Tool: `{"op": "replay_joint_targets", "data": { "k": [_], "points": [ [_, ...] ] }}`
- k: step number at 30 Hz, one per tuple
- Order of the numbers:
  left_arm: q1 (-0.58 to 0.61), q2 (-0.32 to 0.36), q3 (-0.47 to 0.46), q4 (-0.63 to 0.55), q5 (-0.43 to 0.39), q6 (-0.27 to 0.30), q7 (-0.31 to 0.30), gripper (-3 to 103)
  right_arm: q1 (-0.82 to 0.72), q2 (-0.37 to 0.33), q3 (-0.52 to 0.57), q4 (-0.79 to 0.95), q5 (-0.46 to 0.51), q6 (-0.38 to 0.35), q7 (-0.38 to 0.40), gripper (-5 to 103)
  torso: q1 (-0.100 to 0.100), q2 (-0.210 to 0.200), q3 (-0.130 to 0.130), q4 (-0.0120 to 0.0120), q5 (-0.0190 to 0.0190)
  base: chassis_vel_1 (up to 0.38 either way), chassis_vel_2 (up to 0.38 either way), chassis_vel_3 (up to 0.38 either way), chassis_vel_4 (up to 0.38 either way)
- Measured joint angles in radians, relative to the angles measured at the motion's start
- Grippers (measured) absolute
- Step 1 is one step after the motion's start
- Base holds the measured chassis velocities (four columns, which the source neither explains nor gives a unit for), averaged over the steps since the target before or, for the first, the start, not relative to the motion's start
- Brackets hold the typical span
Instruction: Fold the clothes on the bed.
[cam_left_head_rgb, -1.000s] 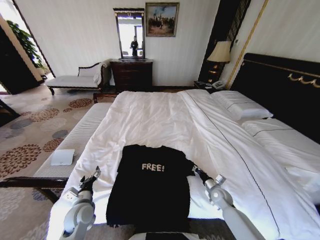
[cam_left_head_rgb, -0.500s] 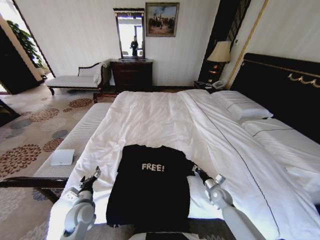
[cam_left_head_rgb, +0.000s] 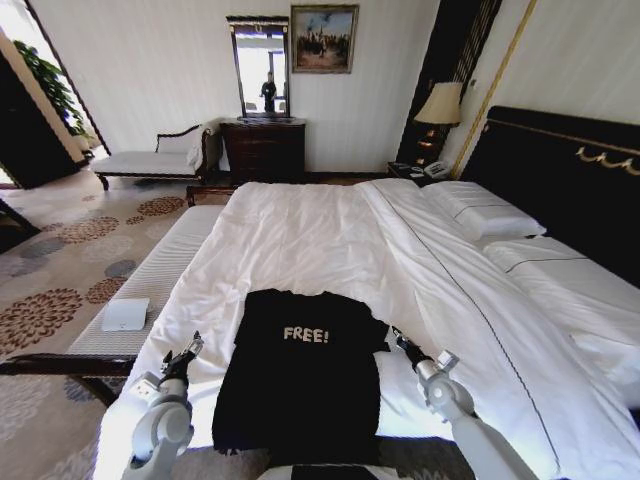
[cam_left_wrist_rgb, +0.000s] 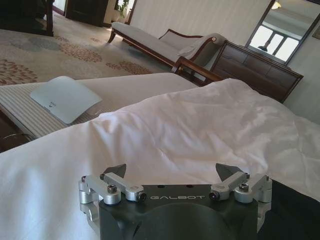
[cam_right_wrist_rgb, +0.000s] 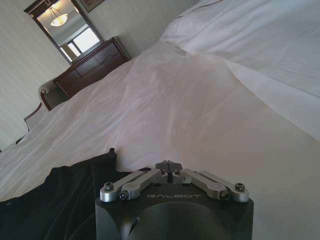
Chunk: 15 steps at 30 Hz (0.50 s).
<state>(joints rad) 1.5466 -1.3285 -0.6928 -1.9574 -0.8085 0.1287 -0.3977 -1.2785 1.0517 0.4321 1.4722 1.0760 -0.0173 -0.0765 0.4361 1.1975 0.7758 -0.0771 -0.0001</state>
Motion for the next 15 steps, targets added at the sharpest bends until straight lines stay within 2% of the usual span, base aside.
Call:
{"op": "replay_joint_targets", "data": {
  "k": [6, 9, 11, 15],
  "points": [
    [0.000, 0.003, 0.000, 0.001, -0.002, 0.000, 0.000, 100, 0.005, 0.006, -0.004, -0.012, -0.003, 0.000, 0.001, -3, 0.000, 0.000, 0.000, 0.0000, 0.0000, 0.000, 0.000, 0.000, 0.000],
    [0.004, 0.005, 0.000, 0.001, -0.001, 0.000, 0.000, 100, 0.016, 0.021, -0.010, -0.027, -0.002, 0.001, 0.000, 12, 0.000, 0.000, 0.000, 0.0000, 0.0001, 0.000, 0.000, 0.000, 0.000],
    [0.005, 0.006, -0.001, 0.001, -0.001, 0.000, 0.000, 100, 0.018, 0.024, -0.011, -0.030, -0.002, 0.001, 0.000, 12, 0.000, 0.000, 0.000, 0.0001, 0.0001, 0.000, 0.000, 0.000, 0.000],
    [0.010, 0.010, -0.006, -0.003, -0.001, 0.000, 0.000, 100, 0.024, 0.028, -0.013, -0.041, -0.002, 0.003, -0.007, 33, 0.000, 0.000, 0.000, 0.0001, 0.0000, 0.000, 0.000, 0.000, 0.000]
  ]
}}
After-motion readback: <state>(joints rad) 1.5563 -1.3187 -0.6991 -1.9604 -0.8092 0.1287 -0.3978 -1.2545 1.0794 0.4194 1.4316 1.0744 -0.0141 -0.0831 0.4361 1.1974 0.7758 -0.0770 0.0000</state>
